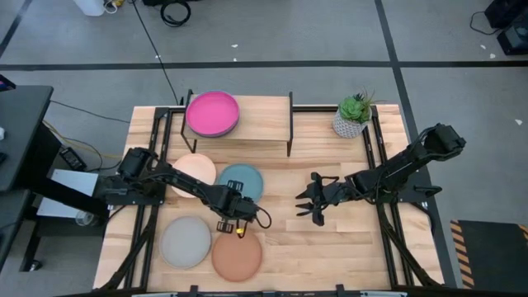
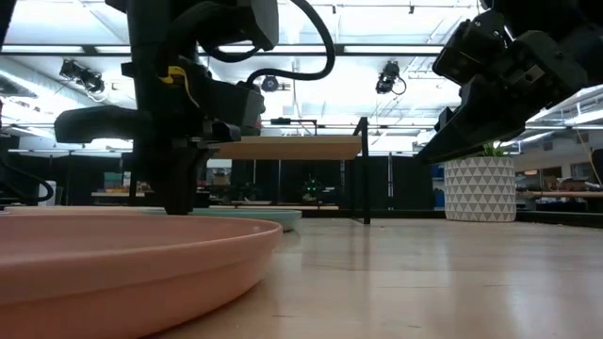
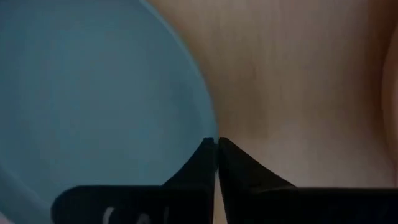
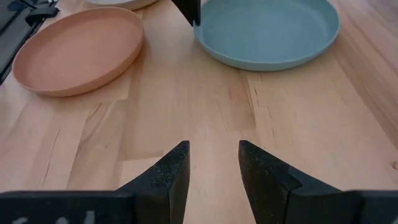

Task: Place and stack plates onto a shelf
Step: Put the light blue plate on the shelf

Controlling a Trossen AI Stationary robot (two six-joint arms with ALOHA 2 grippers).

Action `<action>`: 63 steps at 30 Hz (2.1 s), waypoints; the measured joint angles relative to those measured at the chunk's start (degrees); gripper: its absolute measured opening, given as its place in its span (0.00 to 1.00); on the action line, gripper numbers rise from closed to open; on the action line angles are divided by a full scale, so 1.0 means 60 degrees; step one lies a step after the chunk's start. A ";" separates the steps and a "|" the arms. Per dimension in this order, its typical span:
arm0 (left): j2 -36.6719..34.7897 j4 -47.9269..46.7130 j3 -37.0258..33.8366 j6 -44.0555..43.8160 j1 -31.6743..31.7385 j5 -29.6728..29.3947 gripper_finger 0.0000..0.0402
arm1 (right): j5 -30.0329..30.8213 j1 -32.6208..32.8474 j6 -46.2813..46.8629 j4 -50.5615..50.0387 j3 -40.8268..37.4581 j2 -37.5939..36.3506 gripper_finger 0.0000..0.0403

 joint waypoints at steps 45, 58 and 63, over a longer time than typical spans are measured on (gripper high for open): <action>-0.0022 -0.3790 0.6925 0.4245 0.4102 -0.0333 0.03 | 0.1187 0.0526 0.0296 -0.2213 0.0000 -0.2025 0.36; -0.0022 -0.3234 0.6921 0.4429 0.5007 0.1029 0.03 | 0.1577 0.0860 0.0509 -0.2211 0.0000 -0.2025 0.36; -0.0018 -0.3227 0.6921 0.4423 0.5053 0.1169 0.03 | 0.1581 0.0879 0.0549 -0.2209 0.0000 -0.2025 0.36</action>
